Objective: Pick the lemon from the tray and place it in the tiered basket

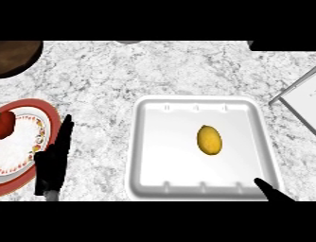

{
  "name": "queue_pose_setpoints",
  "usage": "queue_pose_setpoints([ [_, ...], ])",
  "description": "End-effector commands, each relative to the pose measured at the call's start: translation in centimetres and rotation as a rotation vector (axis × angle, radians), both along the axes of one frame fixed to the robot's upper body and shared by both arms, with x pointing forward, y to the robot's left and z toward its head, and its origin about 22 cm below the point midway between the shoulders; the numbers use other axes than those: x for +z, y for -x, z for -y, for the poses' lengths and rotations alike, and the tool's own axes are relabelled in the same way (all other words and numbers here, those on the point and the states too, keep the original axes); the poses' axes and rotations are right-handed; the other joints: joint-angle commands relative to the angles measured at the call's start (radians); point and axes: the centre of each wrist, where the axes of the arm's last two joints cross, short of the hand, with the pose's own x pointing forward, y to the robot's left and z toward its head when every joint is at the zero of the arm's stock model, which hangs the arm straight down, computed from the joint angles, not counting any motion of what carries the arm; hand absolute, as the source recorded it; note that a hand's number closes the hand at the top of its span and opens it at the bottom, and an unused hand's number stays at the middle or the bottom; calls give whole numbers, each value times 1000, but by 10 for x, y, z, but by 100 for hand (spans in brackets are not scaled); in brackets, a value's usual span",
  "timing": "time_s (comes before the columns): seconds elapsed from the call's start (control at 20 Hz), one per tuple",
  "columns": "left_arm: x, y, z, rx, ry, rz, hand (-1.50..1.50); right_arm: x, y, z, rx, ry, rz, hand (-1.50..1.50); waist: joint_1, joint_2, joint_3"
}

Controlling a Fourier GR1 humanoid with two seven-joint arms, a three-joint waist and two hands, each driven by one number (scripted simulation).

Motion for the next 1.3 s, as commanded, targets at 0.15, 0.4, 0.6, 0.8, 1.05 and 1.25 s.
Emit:
queue_pose_setpoints([
  [0.15, -8, 3, 3, -23, -12, -55, 0, 10, 17, 15, 70, 203, -377, -150, 35, 20, -11],
  [0.4, -5, -1, 14, -38, 5, -51, 0, 39, 12, 8, -3, 280, -481, -150, 36, 14, -10],
  [0.6, -11, 6, 14, -59, -6, -71, 0, 47, -6, -14, -57, 304, -541, -150, 59, 13, -5],
  [0.8, -12, 2, 15, -46, 18, -75, 0, 57, -23, -39, -63, 378, -590, -150, 59, 8, -3],
  [1.05, -15, 6, 16, -55, 9, -81, 0, 48, -42, -59, -57, 424, -748, -150, 62, 8, -2],
  [1.25, -6, -8, 1, -42, 7, -81, 0, 37, -56, -81, -44, 437, -841, -150, 49, 8, -1],
])
